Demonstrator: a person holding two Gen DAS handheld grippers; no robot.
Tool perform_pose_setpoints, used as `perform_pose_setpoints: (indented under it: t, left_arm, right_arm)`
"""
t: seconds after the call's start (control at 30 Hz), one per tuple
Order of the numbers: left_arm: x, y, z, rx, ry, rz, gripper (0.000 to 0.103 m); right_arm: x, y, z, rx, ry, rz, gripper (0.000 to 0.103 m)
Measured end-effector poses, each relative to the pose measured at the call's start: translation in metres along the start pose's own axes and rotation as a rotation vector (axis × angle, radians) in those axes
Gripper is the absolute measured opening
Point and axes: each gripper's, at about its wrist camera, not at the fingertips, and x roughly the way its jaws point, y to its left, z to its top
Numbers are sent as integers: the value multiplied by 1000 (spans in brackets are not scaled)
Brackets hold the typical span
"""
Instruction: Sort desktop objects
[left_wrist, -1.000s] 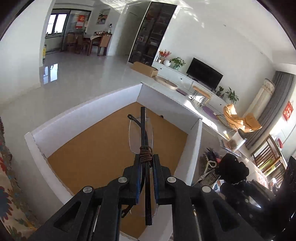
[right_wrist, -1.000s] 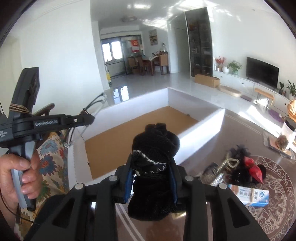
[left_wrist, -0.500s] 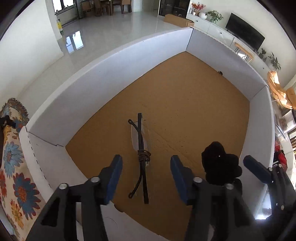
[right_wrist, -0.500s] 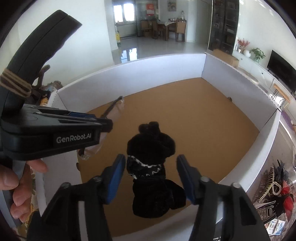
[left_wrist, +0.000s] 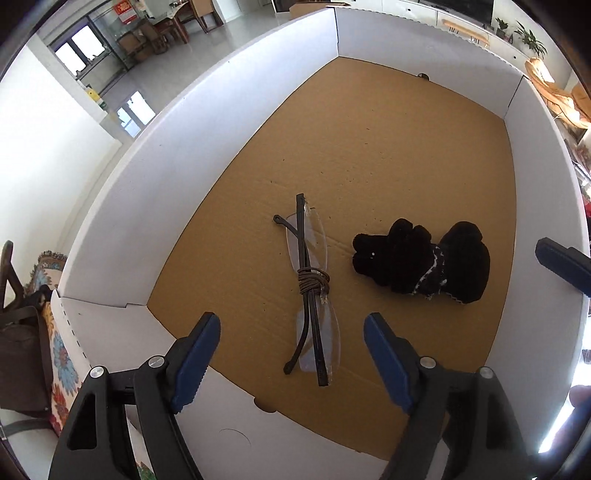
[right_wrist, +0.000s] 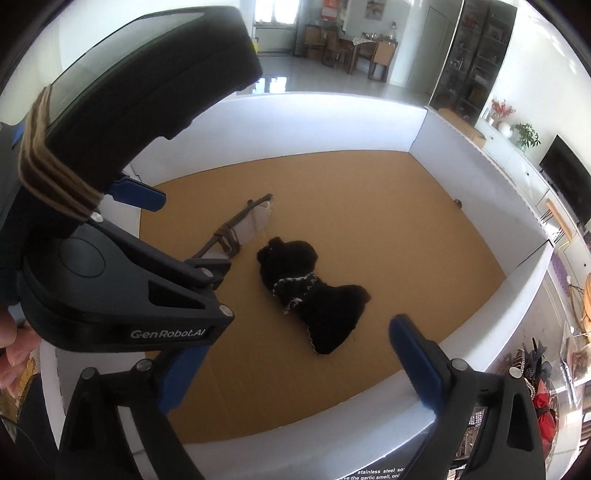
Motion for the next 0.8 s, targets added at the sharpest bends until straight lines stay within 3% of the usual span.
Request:
perform_pose_setpoints:
  t: [0.17, 0.27, 0.43, 0.53, 0.63, 0.73, 0.8]
  left_arm:
    - [-4, 1, -2, -11, -45, -12, 79]
    - [-4, -1, -9, 1, -24, -32, 79]
    - [-12, 0, -18, -18, -56, -50, 79]
    - [-20, 12, -22, -74, -133, -140, 79]
    - [-30, 33, -36, -161, -241, -267, 79]
    - [-42, 34, -57, -189, -342, -284, 80]
    - [-52, 31, -70, -204, -385, -339, 80]
  right_arm:
    - [-1, -1, -2, -11, -8, 2, 96]
    - [-3, -2, -5, -5, -10, 11, 96]
    - [1, 1, -10, -84, -13, -36, 96]
    - [-2, -6, -9, -33, -59, -28, 96]
    - [-20, -18, -15, 61, -145, -43, 103]
    - [-49, -29, -31, 116, -253, -58, 103]
    - [-71, -36, -48, 131, -313, -83, 103]
